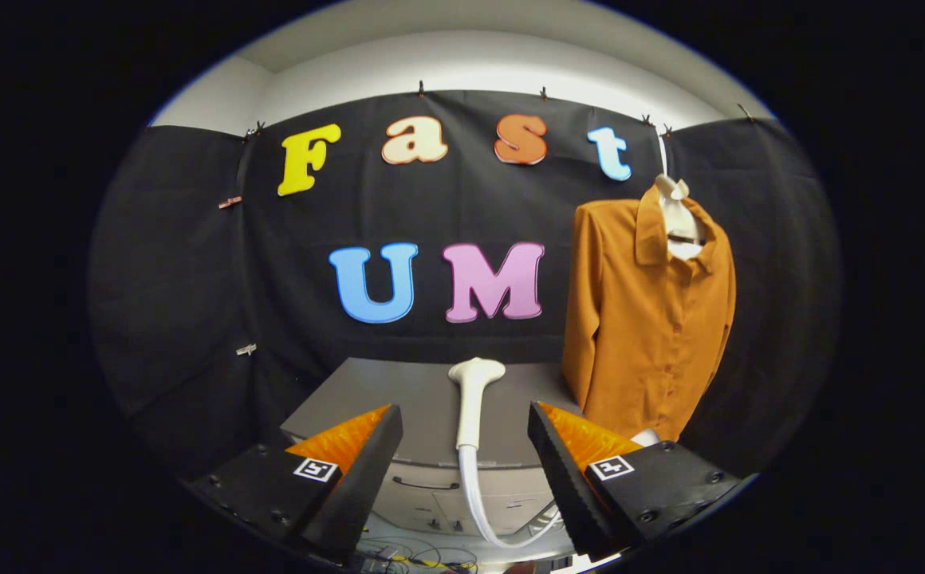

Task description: Iron the clothes twice with a garment steamer, once on the left side and once on the right side.

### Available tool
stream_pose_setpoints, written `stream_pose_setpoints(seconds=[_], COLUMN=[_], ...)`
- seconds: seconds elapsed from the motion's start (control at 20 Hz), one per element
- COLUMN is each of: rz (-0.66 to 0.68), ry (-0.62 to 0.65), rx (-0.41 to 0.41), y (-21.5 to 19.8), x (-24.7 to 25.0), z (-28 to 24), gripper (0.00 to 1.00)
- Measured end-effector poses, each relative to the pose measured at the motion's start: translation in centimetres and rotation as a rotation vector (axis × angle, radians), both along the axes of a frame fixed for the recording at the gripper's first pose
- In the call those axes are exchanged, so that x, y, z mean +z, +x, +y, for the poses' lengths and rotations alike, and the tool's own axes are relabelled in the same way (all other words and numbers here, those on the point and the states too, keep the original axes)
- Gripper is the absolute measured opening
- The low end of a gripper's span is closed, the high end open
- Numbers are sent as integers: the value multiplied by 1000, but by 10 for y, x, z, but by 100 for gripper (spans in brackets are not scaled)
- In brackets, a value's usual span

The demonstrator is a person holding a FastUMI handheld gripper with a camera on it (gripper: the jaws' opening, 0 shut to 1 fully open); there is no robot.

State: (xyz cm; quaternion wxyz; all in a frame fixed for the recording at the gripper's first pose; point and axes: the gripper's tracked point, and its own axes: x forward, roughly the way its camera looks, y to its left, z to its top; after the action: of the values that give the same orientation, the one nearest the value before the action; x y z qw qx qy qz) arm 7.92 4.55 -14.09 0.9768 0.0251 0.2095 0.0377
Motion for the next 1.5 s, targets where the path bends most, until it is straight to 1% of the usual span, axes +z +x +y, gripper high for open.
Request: stream_pose_setpoints(seconds=[0.25, 0.55, 0.75, 0.85, 0.9, 0.95, 1.0, 1.1, 1.15, 1.2, 1.35, 1.5], rz=[146, 323, 395, 416, 422, 406, 385, 337, 315, 297, 220, 104], ry=[-68, -97, -101, -110, -89, -80, -93, -55, -56, -74, -39, -23], rx=[6, -16, -15, -28, -24, -20, 16, 39, 34, 35, 28, 28], y=[47, 93, 115, 122, 123, 126, 130, 136, 126, 127, 119, 107], x=[-75, -166, -200, -212, -216, -207, -214, -212, -204, -202, -182, -141], z=[7, 6, 9, 6, 10, 10, 10, 18, 19, 16, 19, 18], gripper=[98, 99, 98, 90, 72, 55, 39, 30, 25, 25, 25, 25])
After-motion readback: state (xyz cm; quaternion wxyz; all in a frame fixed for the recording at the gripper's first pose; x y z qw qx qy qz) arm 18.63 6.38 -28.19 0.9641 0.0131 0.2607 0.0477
